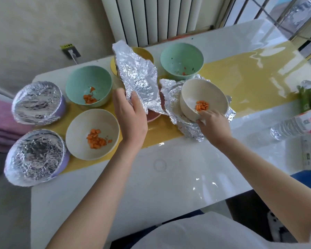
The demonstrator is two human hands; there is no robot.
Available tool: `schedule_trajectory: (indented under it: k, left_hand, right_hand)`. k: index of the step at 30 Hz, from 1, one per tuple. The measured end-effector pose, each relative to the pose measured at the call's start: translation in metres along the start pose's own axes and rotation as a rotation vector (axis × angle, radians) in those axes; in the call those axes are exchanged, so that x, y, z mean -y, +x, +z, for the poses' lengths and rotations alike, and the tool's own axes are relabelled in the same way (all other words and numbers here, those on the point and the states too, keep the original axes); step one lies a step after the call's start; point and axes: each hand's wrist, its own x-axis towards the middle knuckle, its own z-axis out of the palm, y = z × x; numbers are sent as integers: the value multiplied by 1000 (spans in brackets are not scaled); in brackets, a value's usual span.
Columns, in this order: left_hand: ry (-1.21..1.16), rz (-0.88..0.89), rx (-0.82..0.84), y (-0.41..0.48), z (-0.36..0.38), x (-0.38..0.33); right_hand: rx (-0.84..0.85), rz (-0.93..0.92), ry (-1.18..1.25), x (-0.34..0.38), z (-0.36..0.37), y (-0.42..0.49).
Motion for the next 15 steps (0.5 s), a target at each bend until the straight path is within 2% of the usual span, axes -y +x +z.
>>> schedule_trajectory:
  k: [3, 5, 8, 12, 15]
  left_hand:
    - [-31, -10, -21, -1, -15, 0]
    - [-37, -6, -35, -2, -26, 1]
    - [-74, -26, -30, -9, -45, 3]
    - [-165, -102, -20, -20, -72, 6]
    - [-179, -139, 9, -24, -93, 9]
  right_hand:
    - [-51, -55, -4, 12, -4, -2]
    - [-103, -102, 106, 31, -10, -3]
    - [-22, -219, 314, 76, -16, -8]
    - [85, -432, 351, 126, -4, -14]
    - [-31, -444, 421, 151, 5, -10]
